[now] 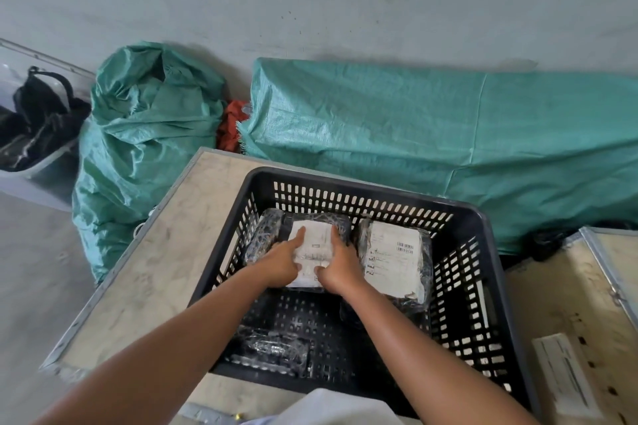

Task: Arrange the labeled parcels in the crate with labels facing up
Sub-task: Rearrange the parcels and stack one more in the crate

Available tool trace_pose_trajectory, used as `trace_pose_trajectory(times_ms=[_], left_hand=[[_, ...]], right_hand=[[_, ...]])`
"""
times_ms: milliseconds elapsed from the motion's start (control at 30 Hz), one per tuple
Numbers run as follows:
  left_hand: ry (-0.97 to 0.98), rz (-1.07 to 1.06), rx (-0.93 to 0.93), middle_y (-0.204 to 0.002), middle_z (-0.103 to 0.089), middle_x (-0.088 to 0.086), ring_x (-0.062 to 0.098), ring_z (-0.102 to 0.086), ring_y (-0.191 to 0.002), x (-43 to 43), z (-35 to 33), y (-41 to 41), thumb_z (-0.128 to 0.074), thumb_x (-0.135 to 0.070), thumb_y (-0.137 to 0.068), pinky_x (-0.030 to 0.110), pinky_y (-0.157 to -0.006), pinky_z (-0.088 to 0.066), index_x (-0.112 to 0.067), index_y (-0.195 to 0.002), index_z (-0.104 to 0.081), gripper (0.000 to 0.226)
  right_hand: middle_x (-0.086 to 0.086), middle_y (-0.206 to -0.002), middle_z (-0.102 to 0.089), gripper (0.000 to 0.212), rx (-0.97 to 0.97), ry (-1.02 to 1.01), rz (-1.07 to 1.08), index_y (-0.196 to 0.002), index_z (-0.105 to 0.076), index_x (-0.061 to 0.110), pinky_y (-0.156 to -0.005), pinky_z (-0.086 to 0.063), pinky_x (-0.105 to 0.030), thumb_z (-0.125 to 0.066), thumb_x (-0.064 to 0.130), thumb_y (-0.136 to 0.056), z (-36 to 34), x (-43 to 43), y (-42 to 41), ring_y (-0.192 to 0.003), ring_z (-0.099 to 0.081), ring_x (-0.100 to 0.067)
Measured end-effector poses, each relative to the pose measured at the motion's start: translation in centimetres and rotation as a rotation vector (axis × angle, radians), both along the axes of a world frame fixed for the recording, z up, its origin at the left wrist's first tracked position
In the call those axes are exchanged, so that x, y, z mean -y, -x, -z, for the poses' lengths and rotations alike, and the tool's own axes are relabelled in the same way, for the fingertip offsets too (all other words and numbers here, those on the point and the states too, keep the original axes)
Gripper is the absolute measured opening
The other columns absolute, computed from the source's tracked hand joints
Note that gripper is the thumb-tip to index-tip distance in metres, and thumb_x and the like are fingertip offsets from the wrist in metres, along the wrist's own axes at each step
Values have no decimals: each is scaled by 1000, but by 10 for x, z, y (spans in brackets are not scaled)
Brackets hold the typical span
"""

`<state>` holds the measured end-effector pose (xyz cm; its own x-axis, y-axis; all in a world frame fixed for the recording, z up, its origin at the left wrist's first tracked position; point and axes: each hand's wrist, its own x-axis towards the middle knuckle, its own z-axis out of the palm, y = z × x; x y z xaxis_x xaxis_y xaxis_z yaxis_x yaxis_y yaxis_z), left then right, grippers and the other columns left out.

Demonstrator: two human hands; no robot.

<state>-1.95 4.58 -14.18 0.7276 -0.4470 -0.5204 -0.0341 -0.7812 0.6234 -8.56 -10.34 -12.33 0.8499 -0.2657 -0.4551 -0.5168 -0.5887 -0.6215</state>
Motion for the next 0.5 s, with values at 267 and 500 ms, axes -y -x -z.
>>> trace_pose_trajectory(times_ms=[267,500], left_hand=[[-167,91,67,-150,-43,27,32,-60,-119,9,30,5,-72,-15,-94,37,-99,-49,-22,-161,21,114],[-212,-10,59,-168,-8,18,24,-58,-120,17,47,17,-58,8,-95,25,-88,-49,-13,-165,-2,92]], right_hand=[[-13,-143,-55,92,-105,-103,141,-165,-9,23,-72,-55,-24,-58,-10,-93,28,-8,-8,-100,-64,-23],[-23,-166,-21,77,-147,-46,44,-164,-14,5,-120,-33,-41,-44,-15,-95,50,-9,3,-148,-33,-37]])
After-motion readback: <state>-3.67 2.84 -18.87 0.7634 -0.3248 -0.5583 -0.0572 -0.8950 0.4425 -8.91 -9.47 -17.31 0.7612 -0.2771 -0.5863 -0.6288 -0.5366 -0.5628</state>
